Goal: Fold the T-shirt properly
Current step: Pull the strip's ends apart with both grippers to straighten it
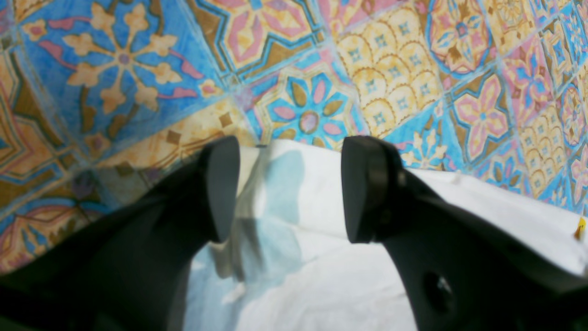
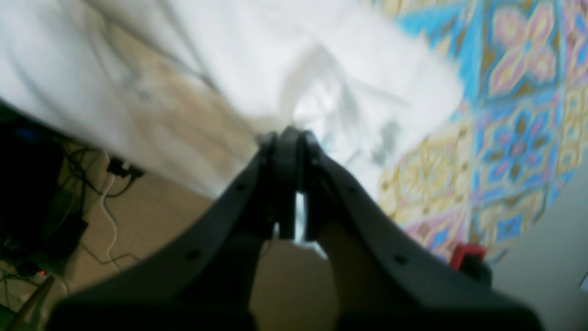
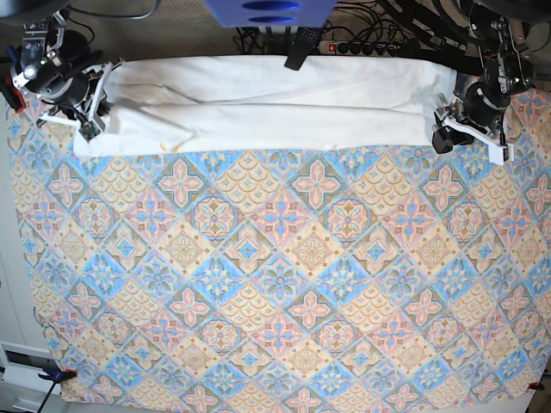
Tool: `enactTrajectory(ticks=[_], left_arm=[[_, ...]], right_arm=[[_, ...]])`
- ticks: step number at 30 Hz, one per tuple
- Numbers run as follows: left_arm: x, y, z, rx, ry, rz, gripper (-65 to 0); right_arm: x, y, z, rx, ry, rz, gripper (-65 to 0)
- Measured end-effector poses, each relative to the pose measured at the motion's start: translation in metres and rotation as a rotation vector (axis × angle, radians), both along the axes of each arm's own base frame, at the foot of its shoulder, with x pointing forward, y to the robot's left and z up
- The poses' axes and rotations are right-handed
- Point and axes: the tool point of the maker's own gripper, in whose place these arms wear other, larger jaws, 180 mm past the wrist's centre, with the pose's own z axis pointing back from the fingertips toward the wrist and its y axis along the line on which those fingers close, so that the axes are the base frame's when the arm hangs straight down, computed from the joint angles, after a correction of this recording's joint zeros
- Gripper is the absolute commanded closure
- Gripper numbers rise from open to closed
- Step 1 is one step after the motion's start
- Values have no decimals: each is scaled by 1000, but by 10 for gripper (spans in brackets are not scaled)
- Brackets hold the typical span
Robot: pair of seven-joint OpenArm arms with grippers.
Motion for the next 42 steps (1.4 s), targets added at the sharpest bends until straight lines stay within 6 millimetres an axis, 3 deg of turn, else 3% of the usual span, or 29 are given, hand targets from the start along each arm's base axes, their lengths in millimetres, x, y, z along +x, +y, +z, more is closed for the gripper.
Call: enactTrajectory(ticks=[6, 12, 15, 18, 24, 28, 32, 37, 42], left_arm=[[0, 0, 0, 1, 0, 0, -354], [0, 0, 0, 1, 0, 0, -354], [0, 0, 0, 1, 0, 0, -354], [0, 0, 0, 1, 0, -1, -354], [0, 13, 6, 49, 11, -36, -362], [-9, 21, 3, 73, 99, -90, -465], [-15, 23, 4, 104, 157, -185, -586], [-18, 22, 0, 99, 155, -243, -581], [-45, 34, -29, 69, 266, -199, -580]], right_arm=[[-5, 6, -1, 22, 2, 6, -15], [-15, 2, -7, -18, 72, 7, -187], [-16, 0, -7, -22, 74, 2, -241], [-14, -5, -5, -29, 64, -10, -247], [15, -36, 20, -40, -96, -185, -249], [3, -13, 9, 26, -73, -194, -247], [24, 5, 11, 56, -110, -135, -247], [24, 30, 3, 99, -82, -82, -247], [39, 27, 10, 94, -127, -80, -247]])
